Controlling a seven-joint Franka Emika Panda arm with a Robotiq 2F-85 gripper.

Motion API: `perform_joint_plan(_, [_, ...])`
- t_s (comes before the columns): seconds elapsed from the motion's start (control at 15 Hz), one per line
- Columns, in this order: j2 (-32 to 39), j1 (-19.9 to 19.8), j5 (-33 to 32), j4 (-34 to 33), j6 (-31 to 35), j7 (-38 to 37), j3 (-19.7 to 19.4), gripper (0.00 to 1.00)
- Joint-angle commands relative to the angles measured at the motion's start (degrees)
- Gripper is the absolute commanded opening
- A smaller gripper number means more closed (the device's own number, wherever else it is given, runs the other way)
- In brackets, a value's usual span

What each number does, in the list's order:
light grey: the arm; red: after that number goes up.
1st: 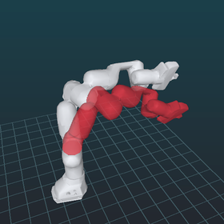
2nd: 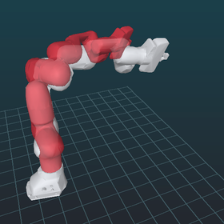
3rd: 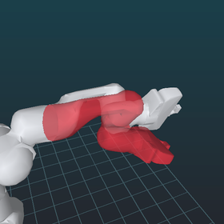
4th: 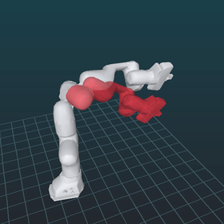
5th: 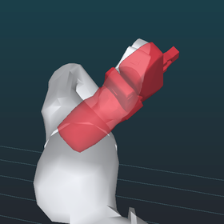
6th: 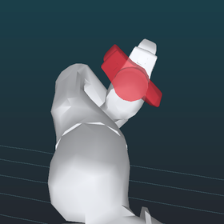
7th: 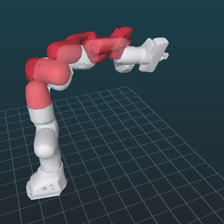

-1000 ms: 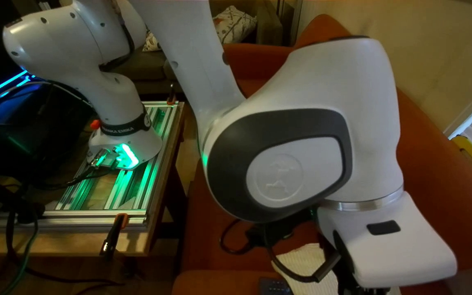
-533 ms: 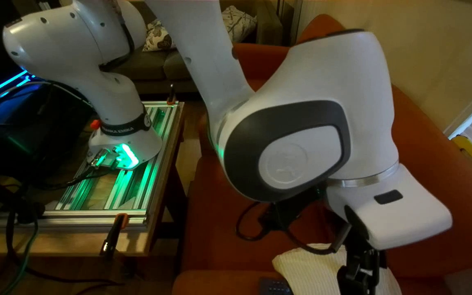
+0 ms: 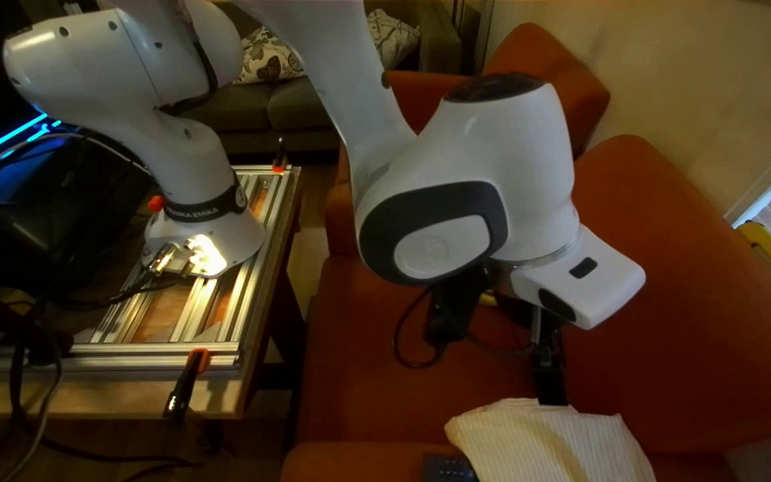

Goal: Put the yellow towel on the right armrest then put the remote control on the seat.

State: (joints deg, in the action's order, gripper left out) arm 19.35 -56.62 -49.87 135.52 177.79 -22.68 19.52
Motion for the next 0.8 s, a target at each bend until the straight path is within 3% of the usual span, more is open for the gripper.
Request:
perform_joint_plan(0.0, [-1.0, 6.1, 11.8, 2.0, 1.3, 10.6, -4.6, 1.00])
perform_joint_plan(0.4, [-0.5, 4.4, 12.1, 2.3, 1.2, 12.7, -2.9, 1.00])
perform_joint_plan(0.47, [1.1, -3.2, 4.9, 1.3, -1.9, 7.8, 4.6, 1.00])
perform_joint_plan(0.73, [1.2, -2.6, 7.0, 0.0, -8.8, 10.5, 4.3, 1.00])
